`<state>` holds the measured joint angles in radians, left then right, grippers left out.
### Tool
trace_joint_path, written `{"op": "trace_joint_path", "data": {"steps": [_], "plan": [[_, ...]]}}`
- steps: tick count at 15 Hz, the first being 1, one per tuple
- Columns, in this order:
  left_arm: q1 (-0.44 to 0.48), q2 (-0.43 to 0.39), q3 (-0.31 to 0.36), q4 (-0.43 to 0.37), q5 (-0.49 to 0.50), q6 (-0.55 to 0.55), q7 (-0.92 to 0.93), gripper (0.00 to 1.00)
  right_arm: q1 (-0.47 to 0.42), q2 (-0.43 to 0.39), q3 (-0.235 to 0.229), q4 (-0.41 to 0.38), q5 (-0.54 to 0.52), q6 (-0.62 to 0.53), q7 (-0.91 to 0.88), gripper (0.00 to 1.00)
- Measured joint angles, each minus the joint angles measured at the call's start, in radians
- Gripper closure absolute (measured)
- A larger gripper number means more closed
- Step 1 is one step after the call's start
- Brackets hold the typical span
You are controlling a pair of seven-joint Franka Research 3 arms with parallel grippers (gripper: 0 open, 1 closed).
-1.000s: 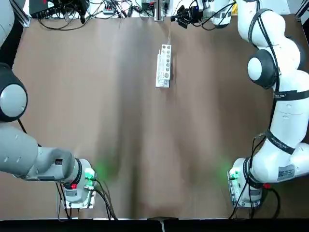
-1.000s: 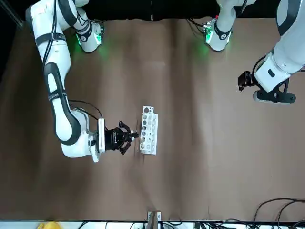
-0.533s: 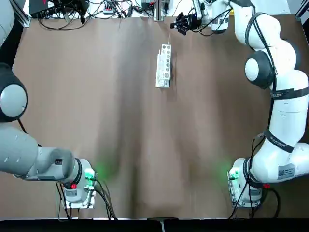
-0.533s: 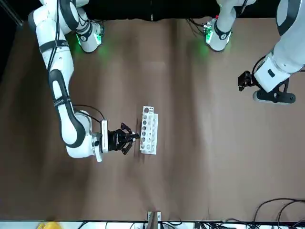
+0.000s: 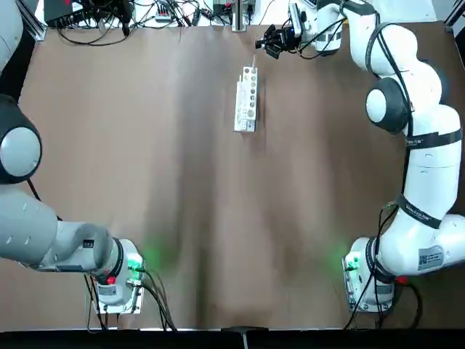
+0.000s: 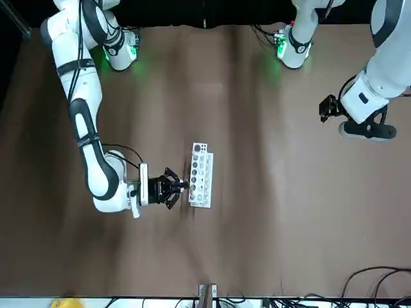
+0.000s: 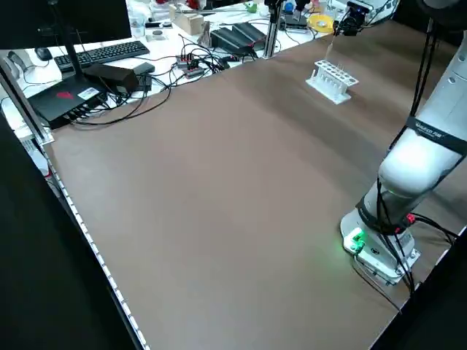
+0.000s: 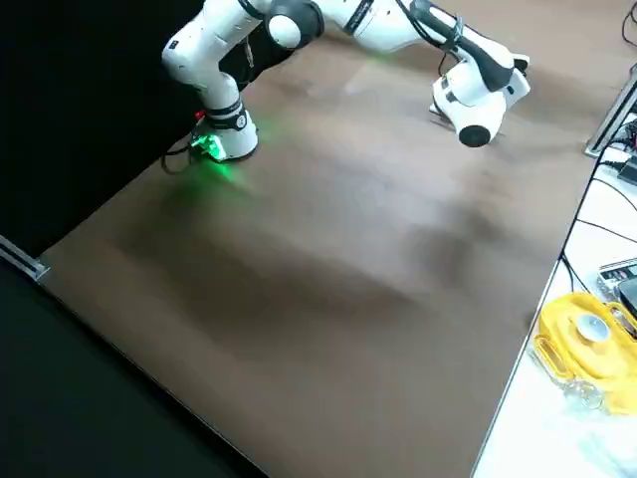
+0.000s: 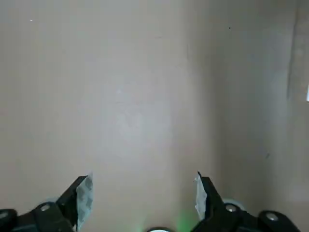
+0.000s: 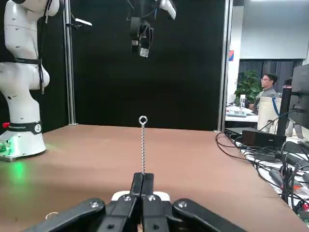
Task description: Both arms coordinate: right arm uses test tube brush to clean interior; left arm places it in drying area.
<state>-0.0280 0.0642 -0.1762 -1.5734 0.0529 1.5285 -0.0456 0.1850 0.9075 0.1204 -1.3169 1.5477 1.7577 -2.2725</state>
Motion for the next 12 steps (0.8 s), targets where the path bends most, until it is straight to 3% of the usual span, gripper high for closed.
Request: {"op": "trace_joint_path", "data": {"steps": [7,12], "plan": [[-0.006,0.018,-0.014,0.000,-0.010,0.002,0.136,0.00,0.009,0.008,0.000,0.000,0.000,0.021,-0.008,0.98],[-0.002,0.061,-0.014,-0.001,-0.228,0.003,0.338,0.00,0.001,0.007,-0.001,0.012,0.001,0.020,-0.008,0.98]]}}
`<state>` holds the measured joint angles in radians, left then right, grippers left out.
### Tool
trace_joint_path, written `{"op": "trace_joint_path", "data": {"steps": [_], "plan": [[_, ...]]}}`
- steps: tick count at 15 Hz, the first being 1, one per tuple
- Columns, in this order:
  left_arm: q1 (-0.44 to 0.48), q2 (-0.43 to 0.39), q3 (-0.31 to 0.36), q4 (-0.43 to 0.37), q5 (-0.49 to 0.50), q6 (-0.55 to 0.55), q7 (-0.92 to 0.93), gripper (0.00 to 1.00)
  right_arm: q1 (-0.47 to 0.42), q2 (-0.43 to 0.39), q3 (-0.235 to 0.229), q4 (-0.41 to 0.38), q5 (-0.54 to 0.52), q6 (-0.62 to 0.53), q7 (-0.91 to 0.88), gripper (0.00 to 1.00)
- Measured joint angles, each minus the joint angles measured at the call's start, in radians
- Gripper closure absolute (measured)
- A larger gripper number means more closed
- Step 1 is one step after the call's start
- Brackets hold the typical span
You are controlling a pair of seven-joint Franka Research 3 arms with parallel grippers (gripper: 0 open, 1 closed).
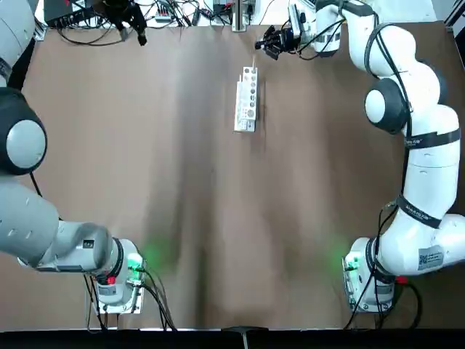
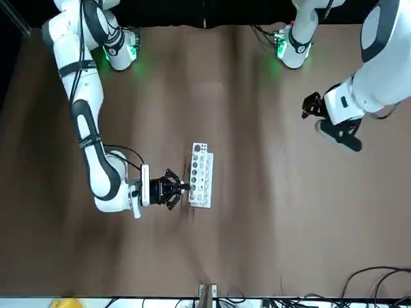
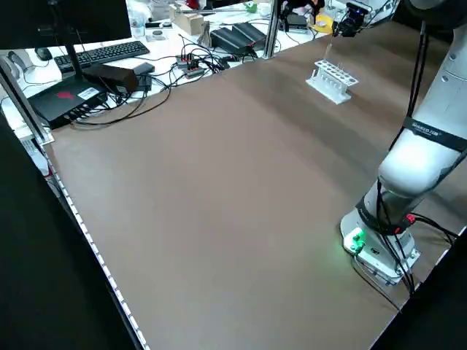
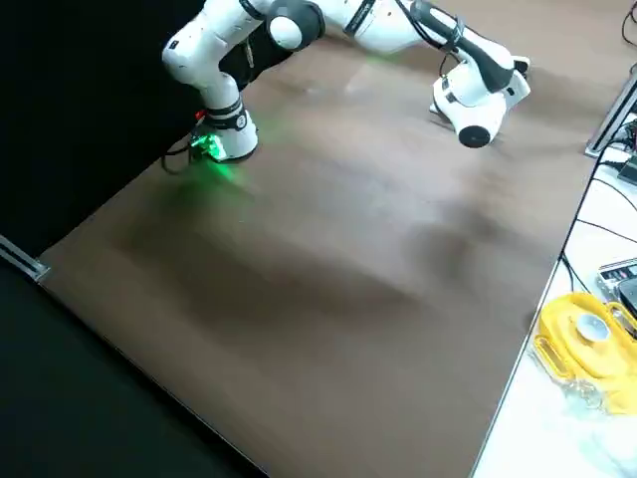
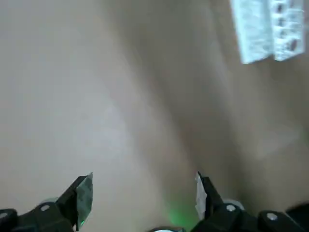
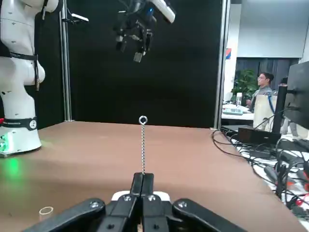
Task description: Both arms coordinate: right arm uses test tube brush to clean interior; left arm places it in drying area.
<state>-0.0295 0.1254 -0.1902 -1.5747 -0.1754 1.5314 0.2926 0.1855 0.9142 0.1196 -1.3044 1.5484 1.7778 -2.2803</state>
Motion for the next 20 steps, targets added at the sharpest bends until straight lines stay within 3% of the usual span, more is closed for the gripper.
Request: {"op": "trace_joint_path", "data": {"steps": [3,9,15,18,19,20], "plan": [[0.009,0.046,0.003,-0.002,-0.141,0.006,0.186,0.00,-0.009,-0.017,0.000,0.005,0.000,-0.004,0.017,0.98],[0.024,0.192,0.005,-0.004,-0.409,0.124,0.520,0.00,-0.009,-0.022,0.000,0.001,0.000,-0.024,0.032,0.98],[0.048,0.341,0.007,-0.007,-0.869,0.142,1.096,0.00,-0.005,-0.018,0.000,0.002,0.000,-0.024,0.032,0.98],[0.038,0.433,0.006,-0.008,-1.025,0.143,1.370,0.00,-0.009,-0.034,0.000,0.011,-0.001,-0.029,0.043,0.98],[0.022,0.491,0.005,-0.008,-1.115,0.174,1.513,0.00,-0.009,-0.055,0.000,0.012,-0.005,-0.029,0.070,0.98],[0.010,0.519,0.004,-0.003,-1.146,0.213,1.573,0.00,-0.009,-0.064,0.000,0.012,-0.006,-0.029,0.081,0.98]]}}
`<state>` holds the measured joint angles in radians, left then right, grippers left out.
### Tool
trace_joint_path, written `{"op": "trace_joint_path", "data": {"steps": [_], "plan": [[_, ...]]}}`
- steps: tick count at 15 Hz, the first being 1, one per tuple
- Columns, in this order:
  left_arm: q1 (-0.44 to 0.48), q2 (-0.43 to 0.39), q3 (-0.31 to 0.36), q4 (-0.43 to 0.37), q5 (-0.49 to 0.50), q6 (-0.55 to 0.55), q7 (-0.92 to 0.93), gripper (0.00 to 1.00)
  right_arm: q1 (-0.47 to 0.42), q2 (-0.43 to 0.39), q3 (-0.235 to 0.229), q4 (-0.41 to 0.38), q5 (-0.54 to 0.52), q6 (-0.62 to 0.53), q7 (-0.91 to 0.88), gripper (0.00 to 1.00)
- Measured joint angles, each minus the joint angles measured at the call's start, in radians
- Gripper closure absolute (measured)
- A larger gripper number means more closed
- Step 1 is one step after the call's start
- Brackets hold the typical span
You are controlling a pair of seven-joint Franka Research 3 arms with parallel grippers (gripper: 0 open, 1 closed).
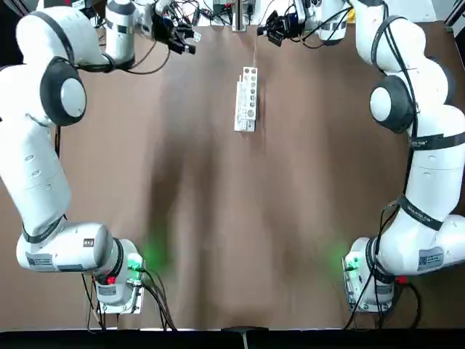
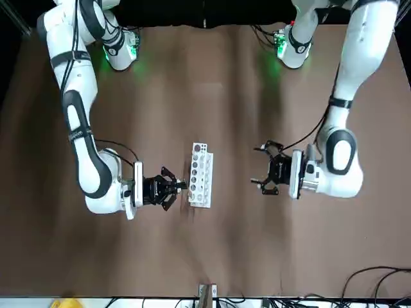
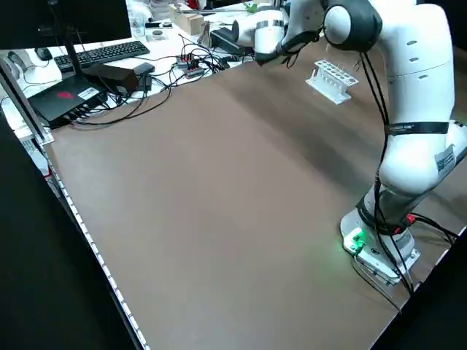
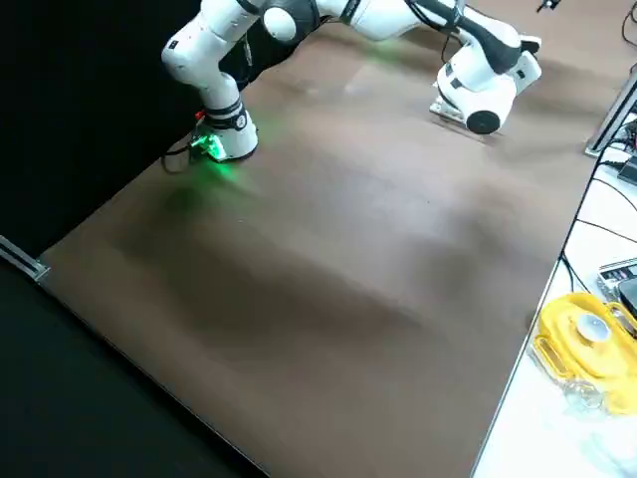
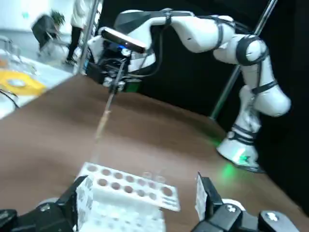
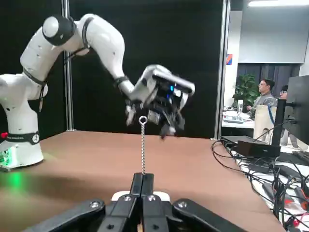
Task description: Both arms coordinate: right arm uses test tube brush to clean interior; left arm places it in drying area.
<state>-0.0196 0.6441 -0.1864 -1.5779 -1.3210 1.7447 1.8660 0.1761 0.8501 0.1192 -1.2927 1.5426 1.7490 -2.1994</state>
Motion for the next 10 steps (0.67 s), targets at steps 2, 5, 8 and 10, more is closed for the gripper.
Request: {"op": "trace_joint_path", "data": {"steps": [2,5,8,10], "plan": [[-0.035,0.055,-0.002,0.023,-0.065,0.112,0.089,0.00,-0.002,-0.011,0.000,0.000,0.000,-0.011,0.018,0.98],[-0.101,0.128,-0.003,0.074,-0.206,0.211,0.160,0.00,-0.005,-0.022,0.000,0.000,0.000,-0.039,0.042,0.98],[-0.153,0.167,-0.003,0.098,-0.313,0.251,0.345,0.00,-0.010,-0.039,0.000,0.000,0.000,-0.069,0.082,0.98],[-0.185,0.187,-0.002,0.107,-0.400,0.268,0.399,0.00,-0.021,-0.048,0.000,0.001,0.000,-0.097,0.126,0.98]]}}
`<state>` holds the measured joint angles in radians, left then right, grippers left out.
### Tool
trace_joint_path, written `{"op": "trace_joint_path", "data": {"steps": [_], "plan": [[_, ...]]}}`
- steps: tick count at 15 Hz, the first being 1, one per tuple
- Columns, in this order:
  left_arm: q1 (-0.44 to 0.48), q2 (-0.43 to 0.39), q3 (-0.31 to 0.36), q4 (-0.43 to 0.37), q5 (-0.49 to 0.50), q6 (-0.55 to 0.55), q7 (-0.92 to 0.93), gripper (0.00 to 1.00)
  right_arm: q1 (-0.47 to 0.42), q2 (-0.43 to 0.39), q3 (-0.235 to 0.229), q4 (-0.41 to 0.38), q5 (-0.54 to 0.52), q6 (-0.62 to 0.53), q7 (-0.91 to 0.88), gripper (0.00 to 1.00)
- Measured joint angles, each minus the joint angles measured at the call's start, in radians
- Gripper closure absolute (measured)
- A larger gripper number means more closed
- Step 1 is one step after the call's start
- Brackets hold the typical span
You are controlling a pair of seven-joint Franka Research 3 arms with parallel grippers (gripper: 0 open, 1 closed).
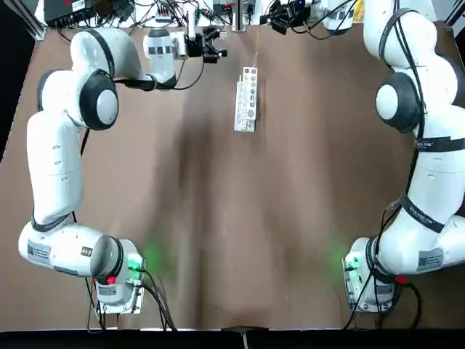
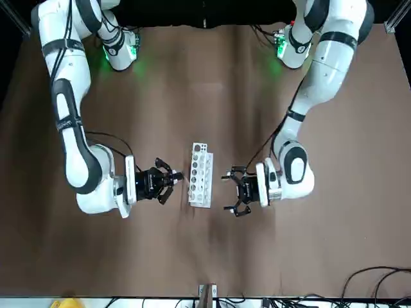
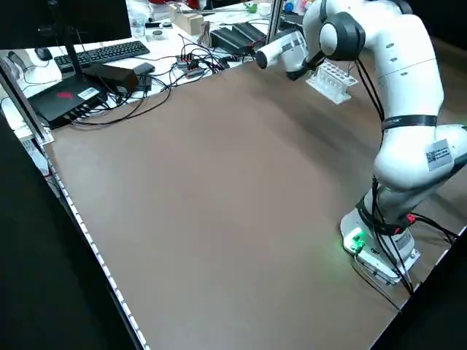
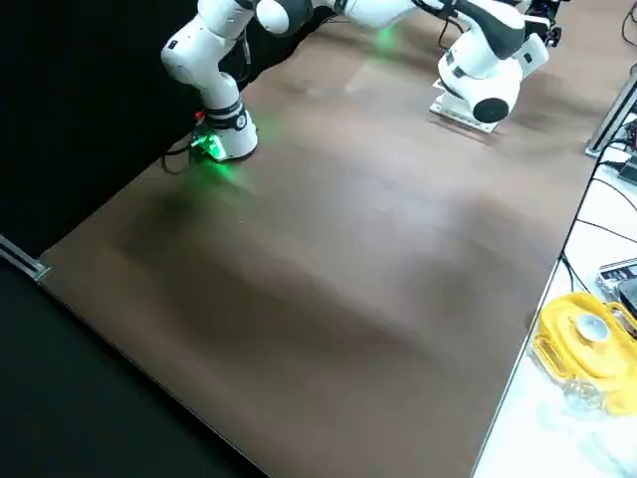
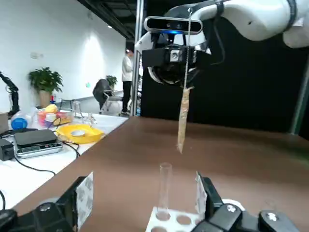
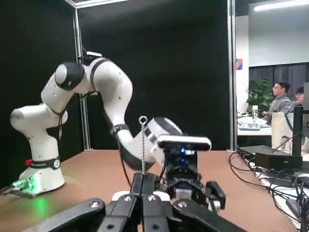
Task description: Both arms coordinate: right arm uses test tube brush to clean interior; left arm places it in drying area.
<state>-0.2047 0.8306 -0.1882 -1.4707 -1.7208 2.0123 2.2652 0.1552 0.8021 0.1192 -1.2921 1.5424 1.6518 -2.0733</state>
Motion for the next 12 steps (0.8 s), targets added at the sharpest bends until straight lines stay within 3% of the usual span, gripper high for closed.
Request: {"op": "trace_joint_path", "data": {"steps": [7,12], "plan": [[-0.113,0.115,0.006,0.088,-0.122,0.099,0.021,0.00,-0.076,-0.031,-0.010,-0.010,-0.061,-0.014,0.047,0.98],[-0.197,0.169,0.043,0.141,-0.188,0.143,0.026,0.00,-0.162,-0.030,-0.014,-0.028,-0.352,-0.013,0.186,0.98]]}}
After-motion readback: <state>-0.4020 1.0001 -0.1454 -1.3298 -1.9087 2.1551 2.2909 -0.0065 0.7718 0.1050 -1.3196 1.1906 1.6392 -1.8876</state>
